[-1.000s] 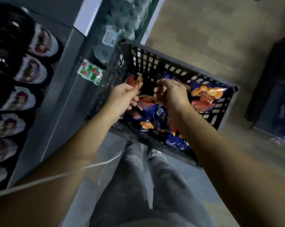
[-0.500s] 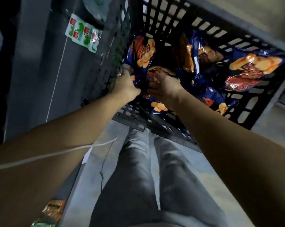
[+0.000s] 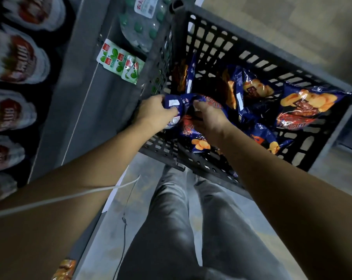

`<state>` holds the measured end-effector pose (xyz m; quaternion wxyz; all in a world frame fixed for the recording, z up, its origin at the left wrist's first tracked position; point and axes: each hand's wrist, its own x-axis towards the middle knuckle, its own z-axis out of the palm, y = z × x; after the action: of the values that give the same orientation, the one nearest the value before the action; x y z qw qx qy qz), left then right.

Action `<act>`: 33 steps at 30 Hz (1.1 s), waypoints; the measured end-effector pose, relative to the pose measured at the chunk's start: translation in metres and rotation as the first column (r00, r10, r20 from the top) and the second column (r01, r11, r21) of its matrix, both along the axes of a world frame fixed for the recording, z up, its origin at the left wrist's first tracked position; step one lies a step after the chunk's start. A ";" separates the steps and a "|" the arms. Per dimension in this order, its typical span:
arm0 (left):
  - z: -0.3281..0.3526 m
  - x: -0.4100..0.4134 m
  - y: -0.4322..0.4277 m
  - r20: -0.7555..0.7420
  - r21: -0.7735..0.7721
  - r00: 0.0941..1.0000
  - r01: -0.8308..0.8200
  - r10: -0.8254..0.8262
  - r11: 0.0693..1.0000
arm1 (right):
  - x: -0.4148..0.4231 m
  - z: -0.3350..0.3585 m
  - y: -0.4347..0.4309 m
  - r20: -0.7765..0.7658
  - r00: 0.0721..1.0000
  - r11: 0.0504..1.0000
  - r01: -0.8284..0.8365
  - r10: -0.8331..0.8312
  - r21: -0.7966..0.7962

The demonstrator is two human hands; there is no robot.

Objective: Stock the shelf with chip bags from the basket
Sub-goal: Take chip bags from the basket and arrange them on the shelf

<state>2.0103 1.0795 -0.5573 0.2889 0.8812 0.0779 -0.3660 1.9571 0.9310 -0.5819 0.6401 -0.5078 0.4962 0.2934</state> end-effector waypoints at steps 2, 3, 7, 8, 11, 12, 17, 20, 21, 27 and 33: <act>0.020 0.003 -0.002 0.015 -0.132 0.996 -0.082 0.085 0.988 | 0.004 0.014 -0.005 0.067 0.998 0.999 0.024 -0.022 -0.022; 0.032 0.004 -0.003 0.013 -0.193 0.993 -0.114 0.119 0.975 | 0.006 0.023 -0.008 0.108 0.993 0.998 0.053 -0.050 -0.027; 0.074 0.007 -0.012 0.021 -0.382 0.973 -0.204 0.229 0.902 | 0.014 0.062 -0.023 0.239 0.966 0.995 0.099 -0.101 0.023; 0.085 0.007 -0.015 0.027 -0.412 0.967 -0.218 0.251 0.885 | 0.016 0.074 -0.027 0.277 0.956 0.995 0.080 -0.092 0.055; 0.116 0.011 -0.022 0.075 -0.484 0.954 -0.219 0.289 0.847 | 0.020 0.114 -0.040 0.399 0.916 0.996 -0.002 -0.035 0.092; 0.128 0.011 -0.024 0.107 -0.498 0.948 -0.211 0.301 0.841 | 0.021 0.127 -0.045 0.433 0.901 0.996 -0.015 -0.025 0.088; 0.202 0.011 -0.034 0.232 -0.587 0.874 -0.223 0.426 0.778 | 0.034 0.204 -0.056 0.611 0.792 0.998 -0.043 0.011 0.039; 0.254 0.005 -0.036 0.231 -0.648 0.859 -0.215 0.457 0.731 | 0.048 0.243 -0.053 0.699 0.715 1.000 -0.016 0.030 -0.027; 0.271 0.003 -0.036 0.221 -0.676 0.857 -0.209 0.466 0.706 | 0.052 0.259 -0.051 0.727 0.685 0.999 -0.012 0.043 -0.048; 0.359 -0.009 -0.017 0.337 -0.732 0.770 -0.148 0.541 0.666 | 0.063 0.353 -0.034 0.859 0.505 0.997 -0.055 0.082 -0.063; 0.437 -0.025 0.018 0.463 -0.763 0.619 -0.085 0.634 0.640 | 0.067 0.435 -0.006 0.930 0.362 0.966 -0.256 0.053 0.045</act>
<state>1.9848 1.0978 -0.1204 0.6674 0.7415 0.0144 0.0667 2.0244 0.9252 -0.1467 0.8200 -0.5683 -0.0239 0.0637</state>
